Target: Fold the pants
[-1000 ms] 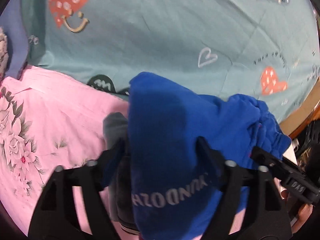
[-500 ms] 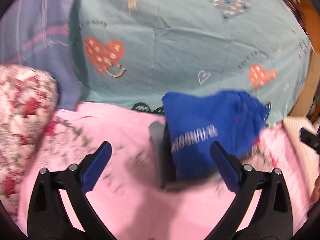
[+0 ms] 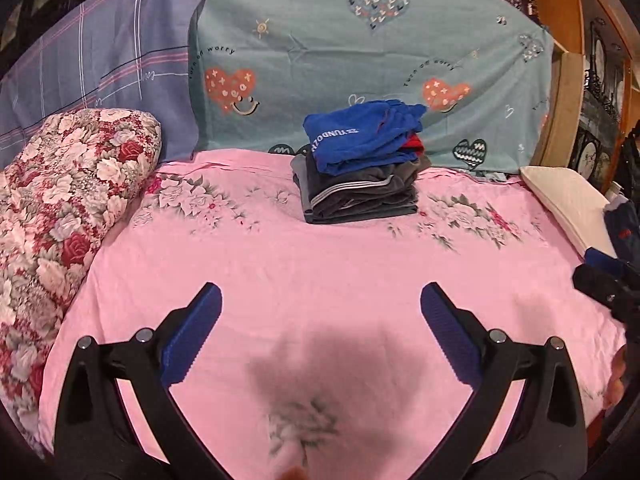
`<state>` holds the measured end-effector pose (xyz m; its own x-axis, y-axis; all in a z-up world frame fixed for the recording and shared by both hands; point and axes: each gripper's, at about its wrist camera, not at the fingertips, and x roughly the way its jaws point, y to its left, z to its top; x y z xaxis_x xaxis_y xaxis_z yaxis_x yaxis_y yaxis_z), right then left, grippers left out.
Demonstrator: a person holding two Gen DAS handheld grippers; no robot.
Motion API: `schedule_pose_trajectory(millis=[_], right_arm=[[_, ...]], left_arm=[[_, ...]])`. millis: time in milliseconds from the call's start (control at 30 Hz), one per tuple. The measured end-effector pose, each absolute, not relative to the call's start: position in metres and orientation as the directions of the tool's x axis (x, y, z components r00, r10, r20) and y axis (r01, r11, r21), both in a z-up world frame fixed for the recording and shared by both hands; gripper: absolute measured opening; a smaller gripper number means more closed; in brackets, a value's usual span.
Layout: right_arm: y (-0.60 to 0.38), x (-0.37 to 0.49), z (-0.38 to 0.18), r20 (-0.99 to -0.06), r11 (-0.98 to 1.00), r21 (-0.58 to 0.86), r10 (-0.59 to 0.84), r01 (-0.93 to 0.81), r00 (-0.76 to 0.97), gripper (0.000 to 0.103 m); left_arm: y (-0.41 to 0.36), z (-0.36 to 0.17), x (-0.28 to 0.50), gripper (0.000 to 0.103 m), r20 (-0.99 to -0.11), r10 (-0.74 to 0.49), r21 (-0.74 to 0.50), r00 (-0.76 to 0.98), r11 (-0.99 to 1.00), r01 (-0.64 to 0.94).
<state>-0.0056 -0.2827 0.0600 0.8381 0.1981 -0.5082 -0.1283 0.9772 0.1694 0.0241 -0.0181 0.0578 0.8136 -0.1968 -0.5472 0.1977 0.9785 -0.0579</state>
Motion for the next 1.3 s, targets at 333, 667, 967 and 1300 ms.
schedule_pose_trajectory(millis=[333, 667, 967, 1300], right_arm=[[-0.274, -0.062, 0.063, -0.476, 0.991, 0.089, 0.127, -0.097, 0.870, 0.102], [-0.272, -0.070, 0.068, -0.465, 0.993, 0.074, 0.116, -0.092, 0.878, 0.102], [-0.277, -0.069, 0.066, -0.467, 0.993, 0.081, 0.109, -0.080, 0.877, 0.102], [-0.279, -0.068, 0.060, -0.477, 0.994, 0.088, 0.105, -0.071, 0.873, 0.102]], left_arm=[[-0.012, 0.076, -0.049, 0.101, -0.486, -0.122, 0.012, 0.866, 0.989, 0.147], [-0.006, 0.080, -0.050, 0.101, -0.477, -0.078, 0.019, 0.875, 0.995, 0.100], [-0.009, 0.082, -0.051, 0.101, -0.449, -0.078, 0.034, 0.890, 0.994, 0.104], [-0.015, 0.075, -0.045, 0.101, -0.480, -0.090, 0.048, 0.872, 0.991, 0.129]])
